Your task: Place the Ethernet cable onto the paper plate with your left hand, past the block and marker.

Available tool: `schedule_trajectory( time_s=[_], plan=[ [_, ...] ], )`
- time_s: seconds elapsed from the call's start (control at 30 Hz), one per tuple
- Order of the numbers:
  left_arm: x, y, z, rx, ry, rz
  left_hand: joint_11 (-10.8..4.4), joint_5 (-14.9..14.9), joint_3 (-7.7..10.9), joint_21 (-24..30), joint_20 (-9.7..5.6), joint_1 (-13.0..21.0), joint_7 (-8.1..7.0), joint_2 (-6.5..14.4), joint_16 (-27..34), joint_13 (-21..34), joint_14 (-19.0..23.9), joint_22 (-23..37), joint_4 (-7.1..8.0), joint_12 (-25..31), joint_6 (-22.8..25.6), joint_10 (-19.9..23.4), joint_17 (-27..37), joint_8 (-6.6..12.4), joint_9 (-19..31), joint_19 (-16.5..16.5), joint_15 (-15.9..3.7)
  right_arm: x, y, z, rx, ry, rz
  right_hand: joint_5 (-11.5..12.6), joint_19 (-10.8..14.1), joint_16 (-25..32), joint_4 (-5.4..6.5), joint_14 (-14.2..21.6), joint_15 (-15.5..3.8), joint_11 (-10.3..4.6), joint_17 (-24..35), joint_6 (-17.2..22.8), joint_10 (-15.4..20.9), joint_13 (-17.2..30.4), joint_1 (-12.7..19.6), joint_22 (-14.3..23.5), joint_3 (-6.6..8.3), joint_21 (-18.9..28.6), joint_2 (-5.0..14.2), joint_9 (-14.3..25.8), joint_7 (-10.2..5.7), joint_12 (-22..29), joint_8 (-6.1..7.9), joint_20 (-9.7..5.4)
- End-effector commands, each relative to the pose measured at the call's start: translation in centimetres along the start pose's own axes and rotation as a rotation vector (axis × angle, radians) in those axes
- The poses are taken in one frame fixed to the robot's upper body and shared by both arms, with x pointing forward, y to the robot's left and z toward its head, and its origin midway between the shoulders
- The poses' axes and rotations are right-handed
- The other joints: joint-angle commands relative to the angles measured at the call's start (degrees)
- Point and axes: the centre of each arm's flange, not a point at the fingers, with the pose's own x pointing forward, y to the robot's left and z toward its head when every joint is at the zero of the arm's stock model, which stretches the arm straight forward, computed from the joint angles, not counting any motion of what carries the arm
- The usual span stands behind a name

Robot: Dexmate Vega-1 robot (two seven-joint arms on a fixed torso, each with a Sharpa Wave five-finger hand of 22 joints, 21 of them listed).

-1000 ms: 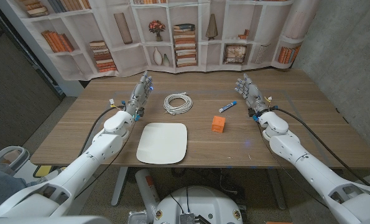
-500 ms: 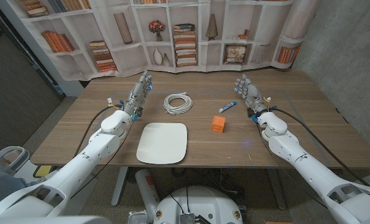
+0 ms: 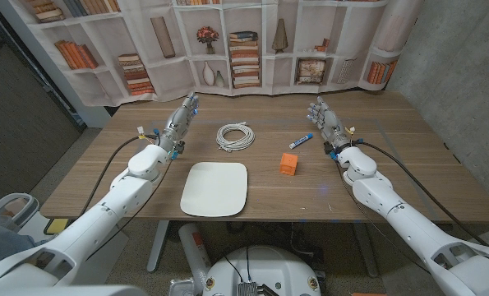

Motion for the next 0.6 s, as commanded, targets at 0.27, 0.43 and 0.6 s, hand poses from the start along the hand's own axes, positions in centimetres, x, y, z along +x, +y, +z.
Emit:
schedule_trajectory(
  time_s=[0.27, 0.43, 0.6],
  plan=[
    [-0.6, 0.5, 0.2, 0.035, -0.11, 0.027, 0.09, 0.47, 0.33, 0.89, -2.47, 1.24, 0.17, 0.34, 0.49, 0.28, 1.28, 0.27, -0.56, 0.38, 1.49, 1.12, 0.21, 0.5, 0.16, 0.37, -0.09, -0.7, 0.8, 1.0, -0.041, -0.053, -0.041, -0.18, 0.35, -0.52, -0.49, 0.22, -0.29, -0.11, 0.16, 0.89, 0.31, 0.1, 1.0, 0.28, 0.3, -0.7, 0.49, 0.17, -0.21, -0.46, 0.0, -0.6],
    [-0.7, 0.0, 0.6, 0.067, -0.142, 0.029, 0.07, 0.59, 0.35, 1.07, -3.18, 1.68, 0.24, 0.47, 0.52, 0.29, 1.85, 0.23, -0.78, 0.47, 2.12, 1.73, 0.2, 0.6, 0.16, 1.15, 0.07, -0.6, 0.9, 1.2, -0.04, -0.049, -0.02, -0.2, 0.58, -0.47, -0.63, 0.48, -0.35, -0.42, 0.15, 0.91, 0.45, 0.11, 1.15, 0.29, 0.35, -0.74, 0.52, 0.17, -0.37, -0.47, -0.02, -0.64],
    [-0.7, -0.4, 1.1, 0.113, -0.144, 0.023, 0.05, 0.66, 0.37, 1.05, -3.17, 1.94, 0.08, 0.55, 0.54, 0.29, 2.15, 0.21, -0.91, 0.53, 2.44, 2.11, 0.19, 0.65, 0.17, 1.3, -0.16, -0.5, 0.8, 1.3, -0.037, -0.044, -0.014, -0.22, 0.79, -0.4, -0.73, 0.77, -0.45, -0.57, 0.16, 0.96, 0.66, 0.11, 1.24, 0.29, 0.37, -0.79, 0.54, 0.18, -0.42, -0.44, -0.05, -0.63]
  ],
)
